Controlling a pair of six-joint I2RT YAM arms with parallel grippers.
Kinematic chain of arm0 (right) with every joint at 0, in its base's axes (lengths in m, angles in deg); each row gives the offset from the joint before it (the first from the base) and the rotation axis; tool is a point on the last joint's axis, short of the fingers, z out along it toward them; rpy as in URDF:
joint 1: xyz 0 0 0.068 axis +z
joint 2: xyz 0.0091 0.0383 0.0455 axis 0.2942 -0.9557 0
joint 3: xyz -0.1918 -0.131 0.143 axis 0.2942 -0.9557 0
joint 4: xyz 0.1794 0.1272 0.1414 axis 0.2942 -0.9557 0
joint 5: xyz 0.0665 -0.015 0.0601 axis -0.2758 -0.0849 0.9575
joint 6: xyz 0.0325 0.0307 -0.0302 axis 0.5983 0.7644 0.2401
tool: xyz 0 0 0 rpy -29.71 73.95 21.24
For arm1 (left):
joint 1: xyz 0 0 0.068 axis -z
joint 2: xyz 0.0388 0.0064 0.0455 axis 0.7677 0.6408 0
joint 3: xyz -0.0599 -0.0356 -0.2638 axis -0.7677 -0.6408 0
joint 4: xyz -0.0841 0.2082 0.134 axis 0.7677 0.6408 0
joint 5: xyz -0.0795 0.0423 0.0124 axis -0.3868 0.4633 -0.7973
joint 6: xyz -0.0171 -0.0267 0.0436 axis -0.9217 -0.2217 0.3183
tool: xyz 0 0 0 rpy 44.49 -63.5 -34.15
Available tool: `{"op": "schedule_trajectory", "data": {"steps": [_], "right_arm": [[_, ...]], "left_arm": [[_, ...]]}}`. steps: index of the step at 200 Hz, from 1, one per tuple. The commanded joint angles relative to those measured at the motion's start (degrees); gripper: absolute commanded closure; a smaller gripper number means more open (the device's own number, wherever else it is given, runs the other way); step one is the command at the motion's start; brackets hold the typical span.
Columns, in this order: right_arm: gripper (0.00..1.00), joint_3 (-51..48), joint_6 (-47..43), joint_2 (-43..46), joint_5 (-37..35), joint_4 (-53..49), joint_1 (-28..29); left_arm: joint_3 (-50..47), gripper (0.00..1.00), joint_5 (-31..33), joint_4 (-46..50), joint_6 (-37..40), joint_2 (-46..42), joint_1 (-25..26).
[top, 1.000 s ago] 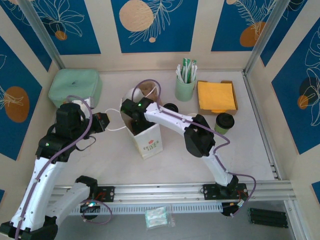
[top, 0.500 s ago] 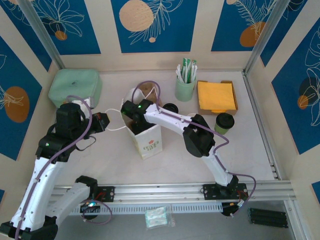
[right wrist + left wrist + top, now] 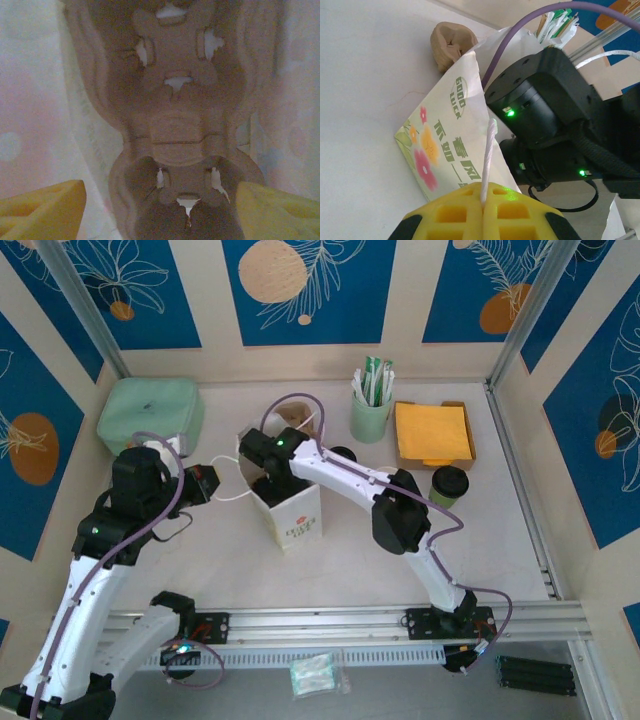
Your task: Pack the takeout coffee
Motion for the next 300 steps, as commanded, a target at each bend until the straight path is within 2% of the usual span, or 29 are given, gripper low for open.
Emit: {"op": "schedule_trajectory", "data": {"steps": [1,131,300], "right_arm": [[0.19,3.41,-1.03,3.36,1.49,-3.07,-0.24],[0.2,17.29,-3.24,5.76,2.17,-9.42,0.34],[0.2,25.35,-6.12,6.79,1.43,-15.77,2.29]], "left_arm": [[-0.36,1.0,0.03,-1.29,-0.74,-1.05,-0.48],[-1.09,1.0,1.78,-2.07,-1.11,-1.36,-0.48],[0.51,1.0,3.66,-1.78,-0.33,0.3,-0.45]]}}
